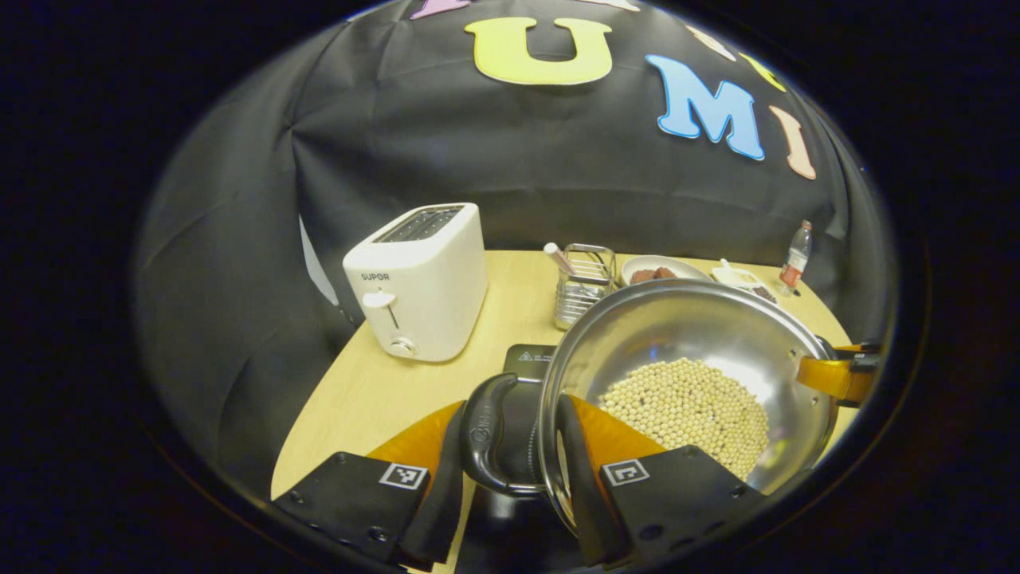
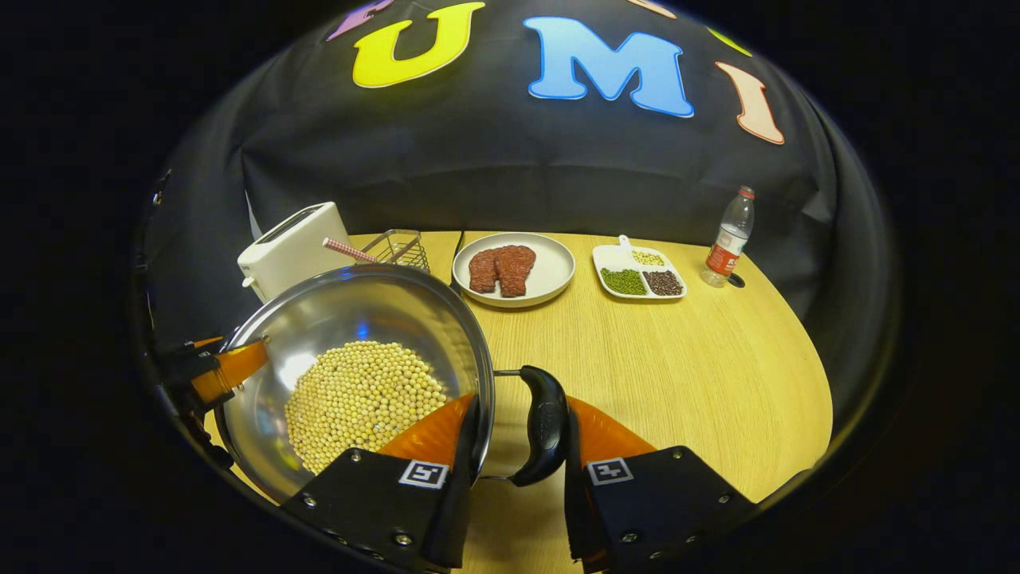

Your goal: First push the handle of the pot to place it horizontally, then grasp the pot with both hands and set it on the induction cooktop.

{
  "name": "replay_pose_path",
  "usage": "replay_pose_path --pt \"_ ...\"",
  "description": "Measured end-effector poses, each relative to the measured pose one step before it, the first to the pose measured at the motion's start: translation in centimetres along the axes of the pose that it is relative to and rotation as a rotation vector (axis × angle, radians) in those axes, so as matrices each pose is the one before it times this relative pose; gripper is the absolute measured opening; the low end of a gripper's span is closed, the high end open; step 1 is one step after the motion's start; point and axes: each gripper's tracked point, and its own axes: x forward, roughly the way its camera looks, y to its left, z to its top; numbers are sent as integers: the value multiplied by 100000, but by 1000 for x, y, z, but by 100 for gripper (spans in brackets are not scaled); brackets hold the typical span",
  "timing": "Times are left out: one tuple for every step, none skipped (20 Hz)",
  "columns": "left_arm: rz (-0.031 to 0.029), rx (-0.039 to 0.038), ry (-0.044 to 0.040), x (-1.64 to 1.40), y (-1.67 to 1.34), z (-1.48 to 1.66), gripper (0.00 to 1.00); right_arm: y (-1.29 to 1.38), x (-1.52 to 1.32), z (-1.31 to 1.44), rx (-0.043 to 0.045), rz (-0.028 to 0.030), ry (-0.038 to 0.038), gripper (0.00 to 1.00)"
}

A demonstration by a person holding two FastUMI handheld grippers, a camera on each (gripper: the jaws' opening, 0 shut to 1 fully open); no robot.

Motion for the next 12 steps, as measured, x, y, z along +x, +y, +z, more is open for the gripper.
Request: replay_pose_path --pt "-5 64 117 172 195 6 62 177 156 -38 46 47 315 49" --pt "90 -92 360 128 142 -277 65 179 138 -97 -208 14 235 49" --pt "16 -254 572 166 209 -251 62 142 124 -15 -151 -102 244 49" --pt "1 -388 417 350 12 -238 65 149 187 -155 -254 -93 240 49" --pt "17 -501 547 163 97 -262 65 57 51 -88 -142 -146 310 49" --pt "53 47 -474 178 -123 144 66 104 -41 -102 -227 -9 191 49" --pt "-116 267 -185 140 3 41 66 35 208 95 78 -38 -163 49" --pt "-70 298 -153 -17 -23 -79 65 -44 17 -139 258 -15 -246 49" --pt "-182 145 -279 16 1 88 62 -68 164 -57 630 18 207 49" --pt "195 356 -55 -66 77 2 66 -101 53 -208 1019 328 361 49" --pt "37 607 -683 34 24 157 67 30 103 -49 789 71 -45 49" --pt "10 213 47 235 -28 -104 67 15 9 99 94 -37 -386 49"
